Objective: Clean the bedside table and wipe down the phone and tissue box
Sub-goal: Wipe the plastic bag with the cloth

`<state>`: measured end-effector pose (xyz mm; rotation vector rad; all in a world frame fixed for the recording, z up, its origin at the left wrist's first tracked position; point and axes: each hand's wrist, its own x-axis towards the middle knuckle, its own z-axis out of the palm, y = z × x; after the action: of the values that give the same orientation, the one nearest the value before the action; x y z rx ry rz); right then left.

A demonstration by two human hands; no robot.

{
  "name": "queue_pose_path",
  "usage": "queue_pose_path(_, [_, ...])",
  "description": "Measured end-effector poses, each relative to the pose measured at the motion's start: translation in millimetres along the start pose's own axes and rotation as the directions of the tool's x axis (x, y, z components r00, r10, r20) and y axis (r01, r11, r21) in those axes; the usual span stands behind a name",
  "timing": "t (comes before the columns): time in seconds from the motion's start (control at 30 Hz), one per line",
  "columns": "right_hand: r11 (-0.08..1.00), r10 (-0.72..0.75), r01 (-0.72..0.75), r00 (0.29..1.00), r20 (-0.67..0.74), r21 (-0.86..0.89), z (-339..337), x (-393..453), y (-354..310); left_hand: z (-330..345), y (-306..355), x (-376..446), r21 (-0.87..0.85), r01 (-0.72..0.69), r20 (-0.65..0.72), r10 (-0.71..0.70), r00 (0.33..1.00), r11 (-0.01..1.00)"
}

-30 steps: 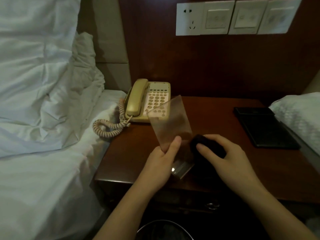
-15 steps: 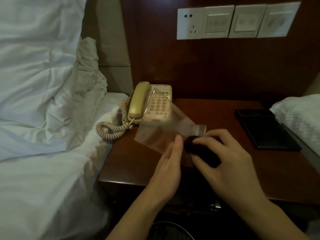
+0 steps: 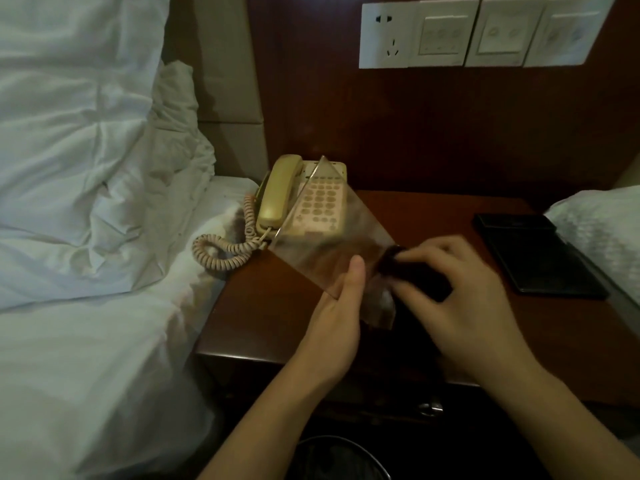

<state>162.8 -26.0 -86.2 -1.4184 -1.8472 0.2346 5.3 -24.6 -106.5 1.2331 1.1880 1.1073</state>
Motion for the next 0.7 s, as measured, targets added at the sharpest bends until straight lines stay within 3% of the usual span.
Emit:
queue_pose_path(0.1, [0.999,0.028,-0.029,0.998,-0.061,-0.016,-1.4,1.8,0.0,4.9,4.9,-3.6,-0.027,0.011,0.005,-0.011,1.000,1.000])
queue_pose_path(0.23, [0.996,-0.081,0.073,0.983,0.165,0.056,5.5,-30.5,-16.2,-2.5,3.9,-3.2,-0.045,0.035,-0.039,-0.036,0.999,0.998])
queue_pose_path(0.27, [0.995,-0.095,0.088,0.985,0.141,0.054,5.4,-30.8,-16.3,-3.7,4.3,-2.7,-0.038,0.016,-0.037,-0.018,0.999,0.999])
queue_pose_path(0.33, [0.997,-0.054,0.056,0.998,-0.041,0.054,1.4,-21.8,-11.1,-3.2,5.9,-2.5,-0.039,-0.025,-0.015,0.024,1.000,0.999])
queue_pose_path(0.4, [0.975,0.116,-0.071,0.970,-0.211,0.212,-4.4,-11.1,-5.8,-2.8,7.1,-3.1,-0.042,-0.053,0.017,0.054,0.998,0.998])
queue_pose_path(0.43, [0.929,0.224,-0.138,0.948,-0.224,0.344,-6.2,-8.6,-4.6,-2.5,7.9,-4.3,-0.053,-0.060,0.035,0.062,0.997,0.997])
queue_pose_path(0.5, [0.784,0.377,-0.247,0.918,-0.121,0.569,-4.0,-10.9,-7.4,-2.7,6.6,-6.0,-0.100,-0.044,0.053,0.050,0.997,0.994])
queue_pose_path(0.6, [0.583,0.443,-0.322,0.896,0.041,0.746,7.6,-19.3,-16.5,-2.9,3.7,-4.3,-0.219,0.024,0.053,-0.012,0.999,0.976])
queue_pose_path(0.7, [0.444,0.444,-0.369,0.882,0.157,0.816,12.7,-20.1,-18.7,0.5,6.4,-2.4,-0.250,0.069,0.099,-0.045,0.994,0.966])
